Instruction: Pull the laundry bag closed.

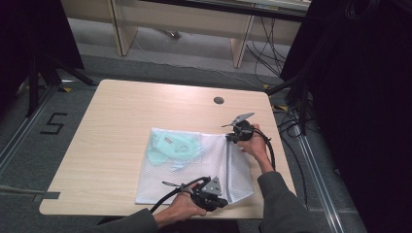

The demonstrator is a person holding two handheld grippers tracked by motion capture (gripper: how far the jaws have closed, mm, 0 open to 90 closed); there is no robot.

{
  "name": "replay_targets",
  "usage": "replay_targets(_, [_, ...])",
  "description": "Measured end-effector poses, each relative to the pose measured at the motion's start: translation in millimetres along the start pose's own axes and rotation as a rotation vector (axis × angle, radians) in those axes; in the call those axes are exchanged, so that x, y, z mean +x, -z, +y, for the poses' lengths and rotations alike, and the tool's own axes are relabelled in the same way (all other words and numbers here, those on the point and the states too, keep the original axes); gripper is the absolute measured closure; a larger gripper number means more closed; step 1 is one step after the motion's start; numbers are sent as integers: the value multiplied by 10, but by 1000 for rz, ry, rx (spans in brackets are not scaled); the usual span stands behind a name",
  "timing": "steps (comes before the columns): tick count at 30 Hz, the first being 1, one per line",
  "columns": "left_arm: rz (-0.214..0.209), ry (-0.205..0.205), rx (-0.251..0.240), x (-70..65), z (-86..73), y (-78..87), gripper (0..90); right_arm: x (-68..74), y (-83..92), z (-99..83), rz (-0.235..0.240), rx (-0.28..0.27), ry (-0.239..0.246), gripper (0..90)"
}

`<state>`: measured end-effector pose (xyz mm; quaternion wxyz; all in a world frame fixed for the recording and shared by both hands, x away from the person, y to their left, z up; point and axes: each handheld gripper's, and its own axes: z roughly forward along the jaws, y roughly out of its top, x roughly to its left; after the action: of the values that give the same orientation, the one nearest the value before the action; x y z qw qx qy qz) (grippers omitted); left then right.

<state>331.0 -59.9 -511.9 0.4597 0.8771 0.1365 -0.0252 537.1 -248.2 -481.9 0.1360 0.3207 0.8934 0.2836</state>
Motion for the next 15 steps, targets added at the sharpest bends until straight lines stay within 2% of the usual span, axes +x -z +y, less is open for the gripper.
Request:
replay_targets(3, [5,-13,7,-2,1,-6,894,-4,-6,-2,-5,-1,6,861])
replay_targets(5, [5,-6,10,0,2,-12,893,8,1,-2,-1,3,-15,857])
replay_targets(7, [17,-16,17,2,2,-11,892,-4,-13,-5,-9,-4,1,848])
replay_targets(8, [18,-18,19,2,4,-11,891,-11,-12,-5,-17,2,-6,846])
replay_targets(9, [18,-11,18,4,9,-9,889,-25,-2,-6,-6,8,-2,841])
replay_targets(11, [10,-3,22,15,29,-2,885,-15,0,-16,-27,12,-20,830])
replay_targets(13, [17,-15,24,30,42,4,880,-16,0,-10,-34,6,-13,812])
replay_targets(14, [24,3,29,28,40,3,877,-10,-12,-7,-40,-17,-24,809])
replay_targets(15, [25,2,38,34,38,2,870,-14,-20,-3,-48,-26,-19,798])
